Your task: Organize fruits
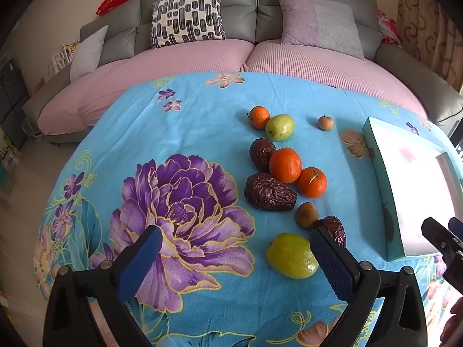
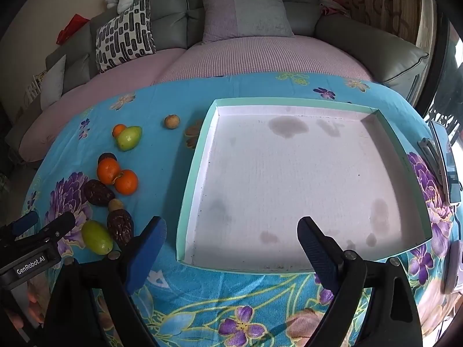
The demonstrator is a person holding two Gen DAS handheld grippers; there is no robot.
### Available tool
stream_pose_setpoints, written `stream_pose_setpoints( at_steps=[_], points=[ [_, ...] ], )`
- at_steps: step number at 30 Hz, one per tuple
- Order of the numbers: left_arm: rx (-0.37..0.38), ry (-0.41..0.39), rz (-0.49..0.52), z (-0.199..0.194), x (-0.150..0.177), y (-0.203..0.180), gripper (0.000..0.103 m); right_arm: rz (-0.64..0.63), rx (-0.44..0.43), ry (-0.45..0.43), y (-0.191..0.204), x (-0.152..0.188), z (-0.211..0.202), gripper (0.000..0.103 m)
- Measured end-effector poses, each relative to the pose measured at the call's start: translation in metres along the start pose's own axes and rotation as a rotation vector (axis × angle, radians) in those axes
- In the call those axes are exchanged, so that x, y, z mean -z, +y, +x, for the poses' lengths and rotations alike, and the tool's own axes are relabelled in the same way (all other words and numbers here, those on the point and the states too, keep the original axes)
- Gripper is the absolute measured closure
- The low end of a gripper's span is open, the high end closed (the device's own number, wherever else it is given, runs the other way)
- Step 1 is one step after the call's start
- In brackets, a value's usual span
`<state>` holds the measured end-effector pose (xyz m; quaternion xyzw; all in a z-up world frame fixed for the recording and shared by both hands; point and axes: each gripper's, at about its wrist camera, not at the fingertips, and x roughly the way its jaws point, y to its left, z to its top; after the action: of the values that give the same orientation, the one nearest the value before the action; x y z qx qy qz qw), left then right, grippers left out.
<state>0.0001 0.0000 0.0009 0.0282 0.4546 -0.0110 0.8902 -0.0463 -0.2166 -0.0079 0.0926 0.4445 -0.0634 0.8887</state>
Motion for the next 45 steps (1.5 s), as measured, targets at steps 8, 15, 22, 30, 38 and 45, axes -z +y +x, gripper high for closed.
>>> stream_pose_setpoints(
  at_steps=[8, 15, 22, 30, 38, 45],
  points=[
    [-0.004, 0.011, -0.007, 0.003, -0.001, 0.003, 0.000, -0.002, -0.005, 0.001, 0.000, 0.001, 0.000, 0.011],
    [0.005, 0.013, -0.010, 0.004, 0.001, 0.002, 0.000, 0.001, -0.007, 0.001, 0.000, 0.001, 0.000, 0.011],
    [0.008, 0.013, -0.007, 0.003, 0.003, 0.001, 0.000, 0.001, -0.008, 0.002, 0.000, 0.001, 0.000, 0.011],
    [0.019, 0.010, -0.002, 0.001, 0.003, 0.001, 0.000, 0.001, -0.008, 0.003, 0.000, 0.001, 0.000, 0.011],
    [0.036, 0.013, -0.035, 0.005, 0.002, 0.005, 0.000, 0.001, -0.008, 0.003, 0.000, 0.001, 0.000, 0.011],
    [0.071, -0.038, -0.193, -0.003, -0.005, 0.031, 0.000, -0.004, -0.017, 0.009, 0.002, 0.001, 0.001, 0.011]
  ],
)
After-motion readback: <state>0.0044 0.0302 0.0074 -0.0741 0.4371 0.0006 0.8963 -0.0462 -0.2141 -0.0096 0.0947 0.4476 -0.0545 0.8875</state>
